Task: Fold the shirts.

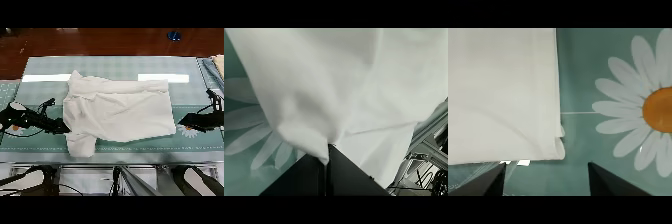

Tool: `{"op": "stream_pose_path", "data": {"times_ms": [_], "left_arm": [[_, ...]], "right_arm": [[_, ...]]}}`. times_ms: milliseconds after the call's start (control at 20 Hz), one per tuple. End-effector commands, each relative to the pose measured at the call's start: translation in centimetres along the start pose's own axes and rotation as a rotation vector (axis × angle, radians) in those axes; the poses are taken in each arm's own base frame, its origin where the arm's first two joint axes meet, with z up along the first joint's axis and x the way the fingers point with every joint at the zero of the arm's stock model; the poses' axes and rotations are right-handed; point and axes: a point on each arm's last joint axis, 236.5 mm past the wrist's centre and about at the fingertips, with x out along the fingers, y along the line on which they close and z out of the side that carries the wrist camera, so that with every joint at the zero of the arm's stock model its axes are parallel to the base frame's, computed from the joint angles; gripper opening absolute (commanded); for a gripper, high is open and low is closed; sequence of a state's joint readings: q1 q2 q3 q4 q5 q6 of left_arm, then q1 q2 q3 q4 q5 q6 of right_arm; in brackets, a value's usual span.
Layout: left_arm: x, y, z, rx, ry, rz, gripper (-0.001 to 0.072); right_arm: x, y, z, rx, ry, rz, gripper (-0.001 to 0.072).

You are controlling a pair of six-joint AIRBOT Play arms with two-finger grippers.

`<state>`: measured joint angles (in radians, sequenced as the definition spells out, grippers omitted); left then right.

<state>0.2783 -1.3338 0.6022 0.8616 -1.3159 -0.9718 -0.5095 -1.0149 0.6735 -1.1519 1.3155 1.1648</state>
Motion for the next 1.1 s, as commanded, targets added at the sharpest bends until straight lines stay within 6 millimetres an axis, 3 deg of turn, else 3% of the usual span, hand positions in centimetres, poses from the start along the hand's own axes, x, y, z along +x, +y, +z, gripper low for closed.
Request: {"op": "stream_pose_path", "data": {"times_ms": [0,150,450,600,800,900,1000,1050], "left_arm": [[-0.6,0.1,-0.2,-0.002,-0.003,-0.022,0.0042],[-0.6,0.1,-0.2,-0.003,-0.005,-0.022,0.0042],[-0.7,0.0,-0.4,0.019,0.003,-0.028,0.0042],[-0.7,0.0,-0.3,0.02,0.003,-0.028,0.0042],[-0.7,0.0,-0.3,0.02,0.002,-0.028,0.0042],[-0.7,0.0,-0.3,0.02,0.002,-0.028,0.0042],[-0.7,0.0,-0.2,0.021,0.0,-0.027,0.0042],[-0.9,-0.1,0.0,0.027,-0.003,-0.026,0.0042]], "right_arm": [[1.5,1.1,-0.6,0.026,-0.005,0.066,0.0602],[2.6,2.2,-0.4,0.063,-0.038,0.131,0.0602],[3.2,0.3,-0.3,0.069,-0.054,0.059,0.0601],[3.7,0.4,-0.1,0.094,-0.075,0.069,0.0598],[7.2,1.9,-1.9,0.229,-0.007,0.193,0.058],[8.3,3.3,-1.4,0.287,0.005,0.291,0.04],[8.0,5.4,0.4,0.308,-0.043,0.413,0.0123],[7.3,6.3,1.2,0.311,-0.073,0.463,0.0025]]}}
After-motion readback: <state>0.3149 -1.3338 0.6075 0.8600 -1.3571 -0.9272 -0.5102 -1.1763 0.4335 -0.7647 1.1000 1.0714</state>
